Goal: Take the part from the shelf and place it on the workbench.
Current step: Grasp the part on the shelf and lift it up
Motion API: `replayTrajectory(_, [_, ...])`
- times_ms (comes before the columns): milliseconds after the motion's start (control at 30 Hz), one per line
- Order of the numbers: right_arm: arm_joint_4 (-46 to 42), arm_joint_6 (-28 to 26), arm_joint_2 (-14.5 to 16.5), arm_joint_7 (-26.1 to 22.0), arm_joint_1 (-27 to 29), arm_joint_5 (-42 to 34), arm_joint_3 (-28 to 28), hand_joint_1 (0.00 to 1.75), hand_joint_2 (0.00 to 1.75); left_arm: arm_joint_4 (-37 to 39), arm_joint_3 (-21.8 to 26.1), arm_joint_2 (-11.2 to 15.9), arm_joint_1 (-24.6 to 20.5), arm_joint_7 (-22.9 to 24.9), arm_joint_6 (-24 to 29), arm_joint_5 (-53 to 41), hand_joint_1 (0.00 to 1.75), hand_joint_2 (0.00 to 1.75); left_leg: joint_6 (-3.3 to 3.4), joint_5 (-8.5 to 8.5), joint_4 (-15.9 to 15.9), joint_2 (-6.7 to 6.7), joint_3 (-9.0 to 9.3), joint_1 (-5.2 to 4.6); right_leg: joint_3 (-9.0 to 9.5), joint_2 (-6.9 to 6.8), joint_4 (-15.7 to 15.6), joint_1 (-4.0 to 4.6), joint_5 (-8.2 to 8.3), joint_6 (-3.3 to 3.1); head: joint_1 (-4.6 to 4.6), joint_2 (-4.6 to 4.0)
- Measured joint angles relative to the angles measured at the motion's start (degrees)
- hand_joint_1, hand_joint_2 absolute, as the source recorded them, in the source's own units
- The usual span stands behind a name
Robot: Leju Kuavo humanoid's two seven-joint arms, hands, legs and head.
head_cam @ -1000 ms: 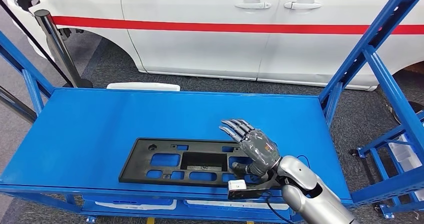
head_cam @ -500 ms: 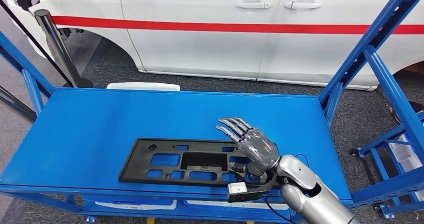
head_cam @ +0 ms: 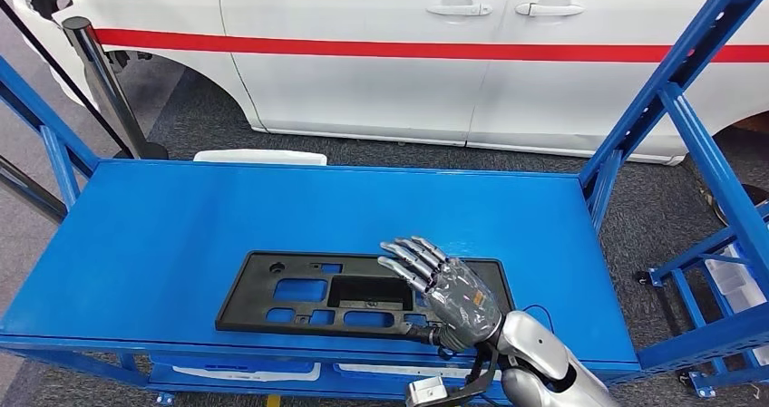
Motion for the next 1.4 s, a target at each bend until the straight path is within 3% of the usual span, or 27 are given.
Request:
replayTrajectory(533, [-2.56,-1.33,-2.26,-0.55,5.89,1.13,0.97,0.0,1.75,0.0,0.69,0.0,0.02,0.56,0.13,0.02,0.0,0.0,0.0,-0.01,0.0,0.0,-0.01,0.0,-0.02,0.0,0.0,0.0,-0.02,-0.01,0.0,0.0])
replayTrajectory(1400, [-3.3,-1.33,-3.48,-0.54,6.5,1.14,0.97,0.0,1.75,0.0,1.32,0.0,0.02,0.58,0.18,0.02,0.0,0.0,0.0,-0.01,0.0,0.0,-0.01,0.0,-0.02,0.01,0.0,0.0,-0.02,0.0,0.0,0.0])
